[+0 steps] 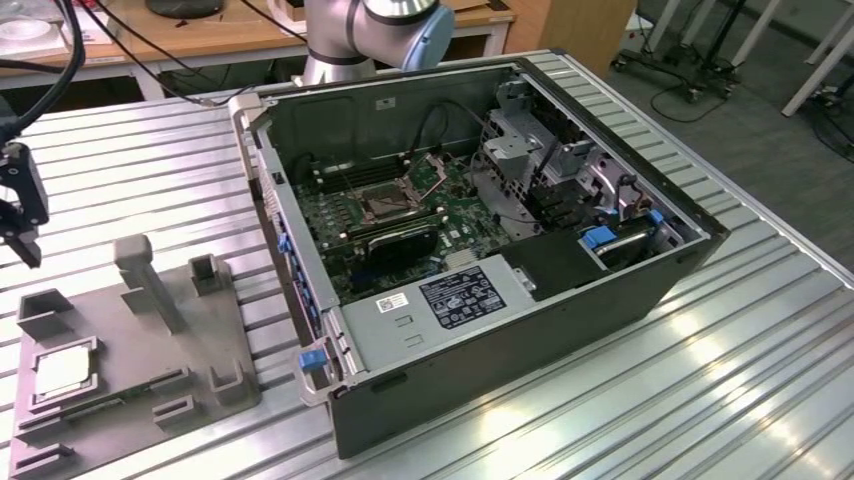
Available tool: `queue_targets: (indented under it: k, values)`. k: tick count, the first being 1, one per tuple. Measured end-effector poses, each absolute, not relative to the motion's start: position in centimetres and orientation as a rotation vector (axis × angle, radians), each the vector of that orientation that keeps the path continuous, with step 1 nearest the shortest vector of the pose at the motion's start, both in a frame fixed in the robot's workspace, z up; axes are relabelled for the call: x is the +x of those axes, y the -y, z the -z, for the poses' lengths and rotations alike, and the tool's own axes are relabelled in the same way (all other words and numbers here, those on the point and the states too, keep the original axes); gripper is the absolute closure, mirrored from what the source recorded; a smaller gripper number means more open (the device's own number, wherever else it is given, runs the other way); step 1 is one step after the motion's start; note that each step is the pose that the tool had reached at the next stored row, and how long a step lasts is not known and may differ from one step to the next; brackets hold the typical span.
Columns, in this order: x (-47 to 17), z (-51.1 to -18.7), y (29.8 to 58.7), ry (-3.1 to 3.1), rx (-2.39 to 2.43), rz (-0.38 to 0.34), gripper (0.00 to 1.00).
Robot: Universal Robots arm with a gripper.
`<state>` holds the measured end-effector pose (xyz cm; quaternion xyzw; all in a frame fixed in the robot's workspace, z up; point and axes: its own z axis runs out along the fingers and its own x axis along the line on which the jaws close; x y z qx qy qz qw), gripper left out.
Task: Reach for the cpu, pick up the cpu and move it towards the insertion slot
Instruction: 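Reach for the cpu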
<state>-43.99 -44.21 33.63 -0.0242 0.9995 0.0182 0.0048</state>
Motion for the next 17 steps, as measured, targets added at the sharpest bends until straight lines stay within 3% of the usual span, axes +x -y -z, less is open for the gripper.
queue_targets:
  k: [17]
  values:
    - [-44.03, -33.40, 44.75, -3.131, -0.076, -0.057, 0.33]
